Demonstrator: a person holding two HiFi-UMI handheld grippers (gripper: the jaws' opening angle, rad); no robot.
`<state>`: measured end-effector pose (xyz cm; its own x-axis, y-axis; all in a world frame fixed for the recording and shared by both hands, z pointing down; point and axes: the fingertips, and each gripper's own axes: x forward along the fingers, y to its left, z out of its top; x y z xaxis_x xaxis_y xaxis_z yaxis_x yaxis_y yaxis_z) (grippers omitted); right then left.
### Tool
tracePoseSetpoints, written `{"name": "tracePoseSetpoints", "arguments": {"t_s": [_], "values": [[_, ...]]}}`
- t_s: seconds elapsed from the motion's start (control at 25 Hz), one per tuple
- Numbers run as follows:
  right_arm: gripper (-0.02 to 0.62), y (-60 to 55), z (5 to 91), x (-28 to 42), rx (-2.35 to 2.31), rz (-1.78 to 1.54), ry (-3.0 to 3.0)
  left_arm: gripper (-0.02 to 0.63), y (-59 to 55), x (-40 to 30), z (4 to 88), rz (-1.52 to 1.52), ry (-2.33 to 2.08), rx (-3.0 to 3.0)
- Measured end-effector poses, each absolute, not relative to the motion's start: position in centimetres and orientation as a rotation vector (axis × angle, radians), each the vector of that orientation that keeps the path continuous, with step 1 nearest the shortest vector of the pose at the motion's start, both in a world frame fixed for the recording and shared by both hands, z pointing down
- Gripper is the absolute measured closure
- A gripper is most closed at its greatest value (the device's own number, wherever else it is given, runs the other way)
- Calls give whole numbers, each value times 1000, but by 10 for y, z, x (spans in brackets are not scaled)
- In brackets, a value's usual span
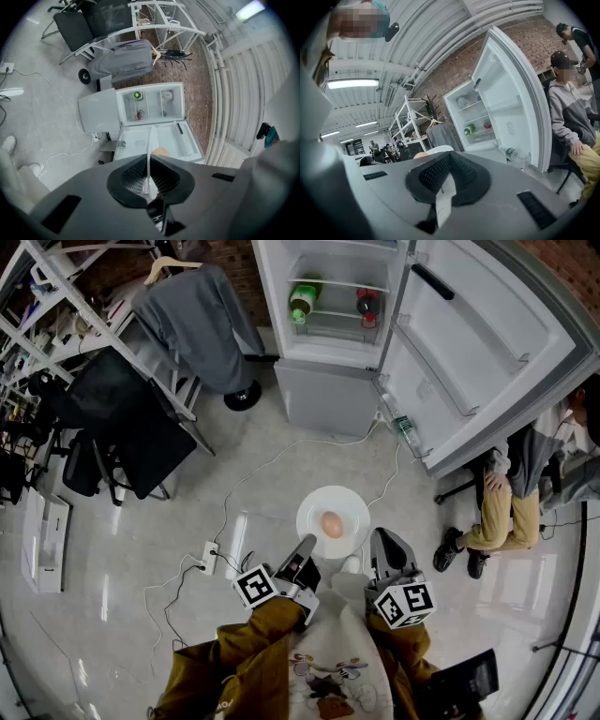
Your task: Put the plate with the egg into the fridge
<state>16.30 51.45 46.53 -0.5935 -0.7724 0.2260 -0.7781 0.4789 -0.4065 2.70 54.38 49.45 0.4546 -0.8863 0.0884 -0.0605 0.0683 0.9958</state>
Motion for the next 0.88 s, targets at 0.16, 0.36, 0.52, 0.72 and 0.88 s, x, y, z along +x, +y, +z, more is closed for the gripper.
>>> {"name": "tracePoseSetpoints", "arguments": {"t_s": [0.16, 0.36, 0.52, 0.72, 0.88], "values": [[591, 509, 467, 167, 1405, 743, -2704, 589, 538, 29, 500, -764, -934, 1370], [591, 503, 468, 176, 1395, 742, -2716, 589, 533, 37, 498, -783, -941, 1372], [591, 494, 471, 181, 1375, 812, -2739, 589, 528, 42, 500, -784, -968, 1369], [591, 486, 470, 195, 1348, 901, -2772, 589, 520, 56, 498, -778, -989, 1373], [591, 479, 473, 213, 1315, 817, -2780, 589, 514, 74, 505, -757, -1013, 1365]]}}
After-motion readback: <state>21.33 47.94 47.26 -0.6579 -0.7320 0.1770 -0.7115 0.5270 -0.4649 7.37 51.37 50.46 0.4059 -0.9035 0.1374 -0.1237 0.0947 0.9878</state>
